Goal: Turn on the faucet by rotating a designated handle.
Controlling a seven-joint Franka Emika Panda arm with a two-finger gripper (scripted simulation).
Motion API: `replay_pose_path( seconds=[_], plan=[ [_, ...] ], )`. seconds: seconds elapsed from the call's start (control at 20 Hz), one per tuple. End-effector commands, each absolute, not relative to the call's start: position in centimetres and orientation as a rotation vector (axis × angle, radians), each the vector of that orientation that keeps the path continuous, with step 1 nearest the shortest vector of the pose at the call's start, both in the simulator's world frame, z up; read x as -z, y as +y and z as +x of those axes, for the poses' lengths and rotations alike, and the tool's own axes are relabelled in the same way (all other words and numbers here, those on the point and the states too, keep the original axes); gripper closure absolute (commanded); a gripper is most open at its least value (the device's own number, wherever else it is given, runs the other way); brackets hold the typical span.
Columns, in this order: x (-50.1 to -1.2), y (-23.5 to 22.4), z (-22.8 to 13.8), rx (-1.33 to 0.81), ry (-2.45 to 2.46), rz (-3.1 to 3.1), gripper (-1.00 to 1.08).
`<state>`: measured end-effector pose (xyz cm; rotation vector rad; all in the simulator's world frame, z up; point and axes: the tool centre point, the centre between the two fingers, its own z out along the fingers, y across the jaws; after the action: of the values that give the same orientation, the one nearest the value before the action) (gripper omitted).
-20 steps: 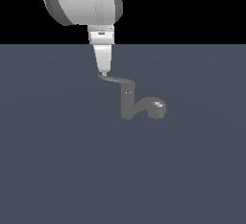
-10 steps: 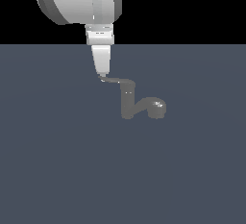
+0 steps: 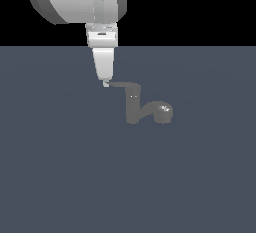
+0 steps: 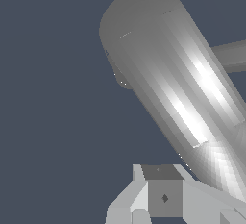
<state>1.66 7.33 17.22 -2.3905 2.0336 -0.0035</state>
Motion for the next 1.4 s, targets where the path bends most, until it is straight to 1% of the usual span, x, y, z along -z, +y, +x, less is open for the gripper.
replay_pose_path(
  seconds=[0.0,0.1,1.25,1.35],
  plan=[
    [-17.2,7.4,0.7,0.0,2.034,-2.394,1.08],
    [-17.4,7.3,1.2,0.006,2.033,-2.39,1.08],
    [-17.3,2.1,-5.1,0.0,2.034,-2.394,1.08],
    [-17.5,3.0,-4.7,0.006,2.017,-2.402,1.08]
  ],
)
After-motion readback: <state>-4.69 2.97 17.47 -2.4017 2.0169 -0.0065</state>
